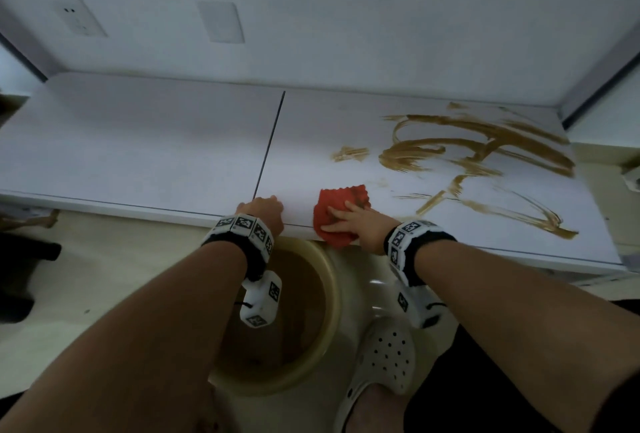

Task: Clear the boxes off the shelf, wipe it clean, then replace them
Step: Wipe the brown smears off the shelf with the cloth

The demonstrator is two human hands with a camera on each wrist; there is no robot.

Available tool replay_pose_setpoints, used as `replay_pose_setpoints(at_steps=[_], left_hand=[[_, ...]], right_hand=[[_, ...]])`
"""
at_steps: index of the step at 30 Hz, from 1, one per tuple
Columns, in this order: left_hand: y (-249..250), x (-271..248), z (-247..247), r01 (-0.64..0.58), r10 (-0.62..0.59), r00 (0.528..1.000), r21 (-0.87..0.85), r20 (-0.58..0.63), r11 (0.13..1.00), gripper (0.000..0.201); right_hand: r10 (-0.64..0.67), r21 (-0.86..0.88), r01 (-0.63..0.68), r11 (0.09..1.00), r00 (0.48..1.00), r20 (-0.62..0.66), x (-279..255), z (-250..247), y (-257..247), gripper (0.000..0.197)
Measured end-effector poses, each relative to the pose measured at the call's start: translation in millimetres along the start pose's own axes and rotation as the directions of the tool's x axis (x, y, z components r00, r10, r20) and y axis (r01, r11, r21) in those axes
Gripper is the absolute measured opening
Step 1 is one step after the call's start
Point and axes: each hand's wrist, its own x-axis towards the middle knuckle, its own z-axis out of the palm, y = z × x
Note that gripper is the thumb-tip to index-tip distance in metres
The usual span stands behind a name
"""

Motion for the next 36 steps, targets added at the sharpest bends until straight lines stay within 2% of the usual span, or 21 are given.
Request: replay_pose_setpoints(at_steps=[5, 12, 15, 18, 22, 24, 26, 28, 33, 36], left_hand=[[-0.6, 0.8, 6.6, 0.045, -0.046, 0.998, 0.018, 0.036, 0.999, 0.059], [-1.7, 8.4, 14.1, 0.028, -0.030, 0.999, 0.045, 0.043, 0.999, 0.062], [-3.9, 8.2, 12.1, 0.023, -0.025, 0.998, 0.026, 0.056, 0.999, 0.062], [-2.3, 3.2, 1.9, 0.034, -0.035, 0.996, 0.017, 0.078, 0.999, 0.057], [-1.7, 10.8, -0.3, 0.031, -0.028, 0.989, -0.017, 0.145, 0.999, 0.045], [-7.4, 44.6, 18.9, 0.014, -0.005, 0.989, -0.063, 0.149, 0.998, 0.042], [-10.1, 68.8, 34.9, 0.032, -0.018, 0.982, -0.069, 0.186, 0.997, 0.050], [-7.1, 53.3, 26.7, 0.040, -0.029, 0.985, -0.063, 0.168, 0.997, 0.057], [1.3, 17.1, 6.3, 0.033, -0.027, 0.997, -0.077, 0.074, 0.997, 0.043], [7.1, 12.5, 5.1, 0.098, -0.090, 0.993, -0.096, 0.079, 0.991, 0.054]], right_hand=[[0.133, 0.086, -0.129, 0.988, 0.990, -0.042, 9.1, -4.1, 11.0, 0.068], [0.202, 0.116, -0.206, 0.972, 0.978, 0.047, 31.9, -21.9, -3.6, 0.082], [0.169, 0.060, -0.172, 0.983, 0.985, 0.045, 35.6, -21.9, -19.6, 0.082], [0.070, -0.013, -0.069, 0.998, 0.996, 0.052, 35.2, -17.6, -33.1, 0.079], [0.007, -0.029, -0.005, 1.000, 0.998, 0.059, 18.8, -9.7, -17.4, 0.067], [0.043, -0.002, -0.043, 0.999, 0.997, 0.062, 8.5, -5.2, -5.7, 0.072], [0.112, 0.025, -0.113, 0.993, 0.993, 0.042, 1.9, -3.6, 4.2, 0.078], [0.180, 0.059, -0.182, 0.982, 0.983, 0.028, -1.0, -7.1, 12.8, 0.080], [0.282, 0.093, -0.284, 0.954, 0.959, 0.039, 14.9, -12.8, 22.6, 0.080], [0.292, 0.083, -0.292, 0.953, 0.956, 0.007, 25.4, -15.3, 19.3, 0.077]])
